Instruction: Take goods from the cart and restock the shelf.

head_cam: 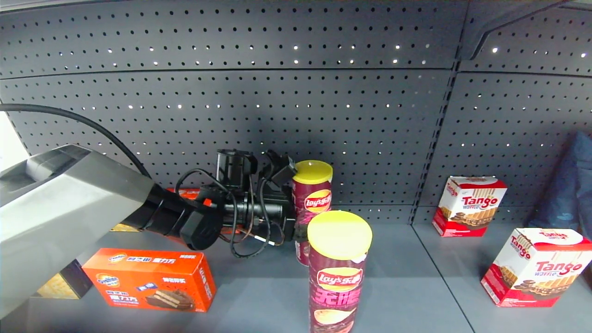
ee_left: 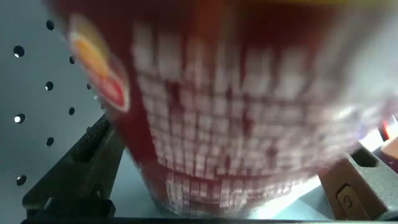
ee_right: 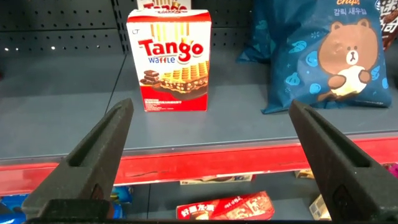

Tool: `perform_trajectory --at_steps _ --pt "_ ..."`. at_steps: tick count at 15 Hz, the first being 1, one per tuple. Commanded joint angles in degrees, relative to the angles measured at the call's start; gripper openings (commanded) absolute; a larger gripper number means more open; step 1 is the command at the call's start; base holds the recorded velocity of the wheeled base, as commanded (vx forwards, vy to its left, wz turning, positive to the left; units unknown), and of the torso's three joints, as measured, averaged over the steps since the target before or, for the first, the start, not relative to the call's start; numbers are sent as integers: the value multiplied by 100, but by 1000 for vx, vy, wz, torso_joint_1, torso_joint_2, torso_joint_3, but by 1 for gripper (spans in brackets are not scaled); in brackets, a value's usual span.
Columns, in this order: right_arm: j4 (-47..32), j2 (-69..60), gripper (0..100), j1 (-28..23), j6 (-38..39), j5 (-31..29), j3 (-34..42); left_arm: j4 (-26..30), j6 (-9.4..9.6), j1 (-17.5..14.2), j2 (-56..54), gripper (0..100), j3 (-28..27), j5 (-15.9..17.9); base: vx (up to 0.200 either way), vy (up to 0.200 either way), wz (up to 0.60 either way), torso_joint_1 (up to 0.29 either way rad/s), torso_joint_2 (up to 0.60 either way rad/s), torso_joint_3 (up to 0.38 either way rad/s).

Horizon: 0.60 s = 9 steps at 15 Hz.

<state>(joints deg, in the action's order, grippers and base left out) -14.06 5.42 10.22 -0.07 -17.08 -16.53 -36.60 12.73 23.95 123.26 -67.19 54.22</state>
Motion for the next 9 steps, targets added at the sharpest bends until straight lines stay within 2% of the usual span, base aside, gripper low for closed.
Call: perform_trajectory --at_steps 1,7,9 --pt "-1 11 100 -2 -1 3 -17 -23 2 -93 -285 100 242 0 0 0 0 0 0 0" --pt "-1 11 100 -2 -1 3 1 -23 2 -374 -698 100 550 -8 0 0 0 0 0 0" --pt "-1 11 100 -2 -10 -6 1 -14 11 -567 -1093 100 840 -17 0 0 0 0 0 0"
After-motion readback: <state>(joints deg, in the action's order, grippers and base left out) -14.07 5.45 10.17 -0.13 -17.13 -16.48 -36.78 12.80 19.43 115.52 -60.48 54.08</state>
